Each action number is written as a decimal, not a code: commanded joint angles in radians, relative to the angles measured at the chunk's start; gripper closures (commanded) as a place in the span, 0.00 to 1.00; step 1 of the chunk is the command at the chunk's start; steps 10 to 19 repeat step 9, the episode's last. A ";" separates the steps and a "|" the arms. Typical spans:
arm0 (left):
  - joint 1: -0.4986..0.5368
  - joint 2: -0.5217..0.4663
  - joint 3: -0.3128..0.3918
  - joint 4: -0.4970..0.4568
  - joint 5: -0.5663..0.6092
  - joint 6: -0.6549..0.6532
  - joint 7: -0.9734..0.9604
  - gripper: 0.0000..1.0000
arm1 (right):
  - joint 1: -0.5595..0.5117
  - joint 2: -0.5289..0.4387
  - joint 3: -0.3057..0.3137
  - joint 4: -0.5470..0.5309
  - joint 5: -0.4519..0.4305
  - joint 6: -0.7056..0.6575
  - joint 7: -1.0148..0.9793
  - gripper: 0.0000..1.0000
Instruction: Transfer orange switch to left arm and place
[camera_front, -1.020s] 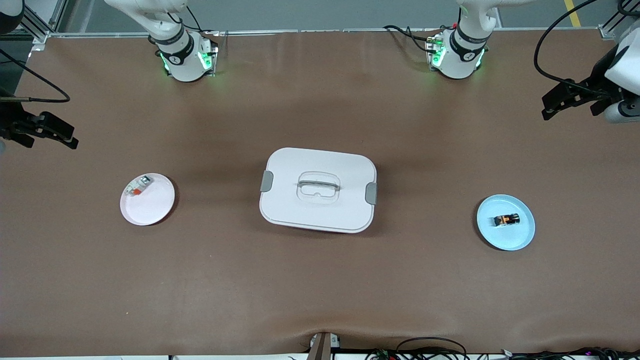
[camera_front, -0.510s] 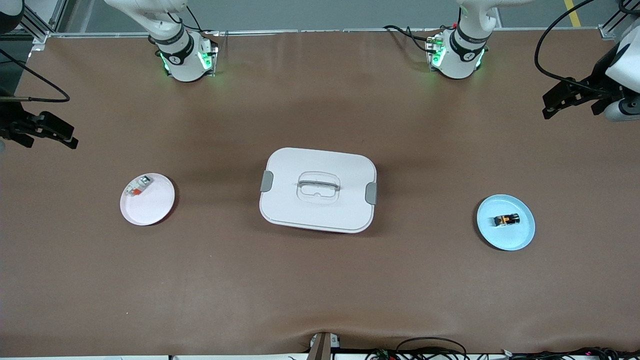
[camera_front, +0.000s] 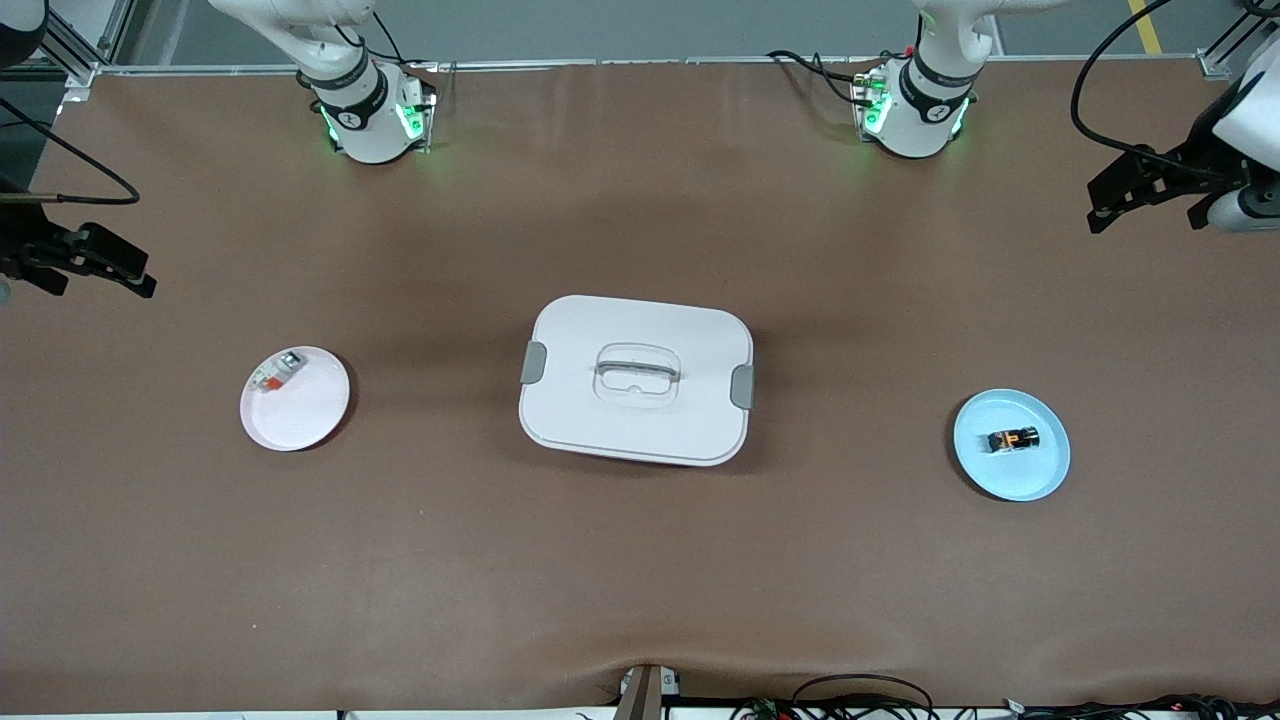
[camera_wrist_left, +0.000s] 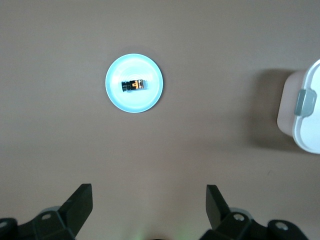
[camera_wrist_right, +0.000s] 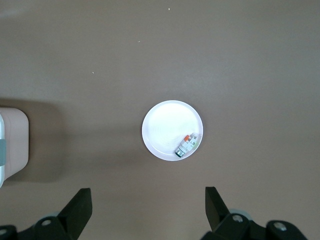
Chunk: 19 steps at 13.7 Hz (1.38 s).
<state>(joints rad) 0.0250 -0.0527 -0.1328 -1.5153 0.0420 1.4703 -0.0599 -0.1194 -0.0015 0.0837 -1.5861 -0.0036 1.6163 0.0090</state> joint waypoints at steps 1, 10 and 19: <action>0.000 -0.009 0.004 0.001 -0.016 -0.016 0.048 0.00 | -0.016 -0.017 0.010 -0.008 0.002 0.002 -0.014 0.00; -0.004 0.004 0.004 0.018 -0.004 -0.016 0.032 0.00 | -0.016 -0.017 0.010 -0.008 0.001 0.002 -0.015 0.00; -0.004 0.004 0.004 0.018 -0.004 -0.016 0.032 0.00 | -0.016 -0.017 0.010 -0.008 0.001 0.002 -0.015 0.00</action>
